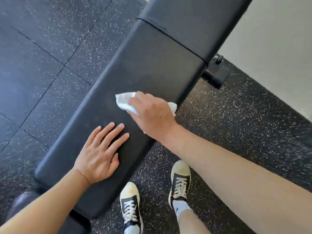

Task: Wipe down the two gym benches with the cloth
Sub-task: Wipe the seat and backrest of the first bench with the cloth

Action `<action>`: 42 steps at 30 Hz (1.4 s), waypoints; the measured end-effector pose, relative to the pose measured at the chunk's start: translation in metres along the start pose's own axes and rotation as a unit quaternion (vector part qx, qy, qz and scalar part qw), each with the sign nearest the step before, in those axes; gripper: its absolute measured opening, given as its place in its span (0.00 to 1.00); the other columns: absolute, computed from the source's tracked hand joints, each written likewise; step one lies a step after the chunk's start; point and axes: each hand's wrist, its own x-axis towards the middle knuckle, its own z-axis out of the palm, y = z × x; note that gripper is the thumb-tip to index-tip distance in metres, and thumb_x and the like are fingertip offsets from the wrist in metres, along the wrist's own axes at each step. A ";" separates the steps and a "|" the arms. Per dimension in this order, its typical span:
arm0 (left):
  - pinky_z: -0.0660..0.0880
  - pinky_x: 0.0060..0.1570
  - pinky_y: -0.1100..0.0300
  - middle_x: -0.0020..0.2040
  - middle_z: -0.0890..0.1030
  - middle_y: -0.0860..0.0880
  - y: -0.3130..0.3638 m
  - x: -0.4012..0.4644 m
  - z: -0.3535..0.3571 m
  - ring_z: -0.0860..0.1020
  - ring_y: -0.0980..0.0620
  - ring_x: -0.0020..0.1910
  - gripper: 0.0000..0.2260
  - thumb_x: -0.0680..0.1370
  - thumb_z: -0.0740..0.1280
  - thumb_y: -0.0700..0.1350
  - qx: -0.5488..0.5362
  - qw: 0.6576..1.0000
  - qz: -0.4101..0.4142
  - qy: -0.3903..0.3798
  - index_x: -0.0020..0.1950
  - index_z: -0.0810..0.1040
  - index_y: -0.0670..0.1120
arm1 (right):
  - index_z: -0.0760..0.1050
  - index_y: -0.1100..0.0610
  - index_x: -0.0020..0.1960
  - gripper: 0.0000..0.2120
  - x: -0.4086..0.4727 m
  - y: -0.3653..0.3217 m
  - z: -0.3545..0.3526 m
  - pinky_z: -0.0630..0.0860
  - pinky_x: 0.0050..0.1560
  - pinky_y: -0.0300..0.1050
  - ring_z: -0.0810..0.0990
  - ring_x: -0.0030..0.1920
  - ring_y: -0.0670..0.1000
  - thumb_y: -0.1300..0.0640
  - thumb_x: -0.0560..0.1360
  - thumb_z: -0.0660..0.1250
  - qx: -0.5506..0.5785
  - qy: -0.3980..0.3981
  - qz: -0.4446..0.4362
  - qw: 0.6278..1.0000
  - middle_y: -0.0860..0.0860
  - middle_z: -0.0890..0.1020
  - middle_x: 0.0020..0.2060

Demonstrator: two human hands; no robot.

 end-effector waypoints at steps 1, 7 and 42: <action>0.56 0.81 0.39 0.85 0.61 0.47 0.000 0.000 0.000 0.60 0.41 0.84 0.33 0.79 0.58 0.49 0.004 1.000 -0.001 -0.004 0.85 0.59 0.53 | 0.81 0.55 0.53 0.10 -0.003 -0.002 0.001 0.77 0.37 0.52 0.80 0.42 0.55 0.50 0.80 0.66 -0.004 -0.008 -0.037 0.999 0.51 0.81 0.47; 0.56 0.81 0.39 0.86 0.59 0.48 0.001 0.000 0.000 0.60 0.42 0.84 0.32 0.78 0.60 0.48 0.002 1.000 -0.012 -0.022 0.84 0.64 0.52 | 0.82 0.55 0.51 0.09 0.032 0.047 -0.018 0.76 0.32 0.50 0.81 0.39 0.55 0.50 0.79 0.68 -0.054 0.019 -0.072 0.996 0.51 0.81 0.44; 0.61 0.76 0.31 0.82 0.64 0.39 0.020 0.216 -0.070 0.63 0.35 0.80 0.31 0.79 0.67 0.45 -0.112 0.904 -0.410 -0.041 0.81 0.66 0.39 | 0.78 0.55 0.53 0.07 0.117 0.111 -0.057 0.77 0.36 0.50 0.79 0.41 0.53 0.51 0.81 0.68 0.018 -0.126 -0.159 0.979 0.49 0.78 0.44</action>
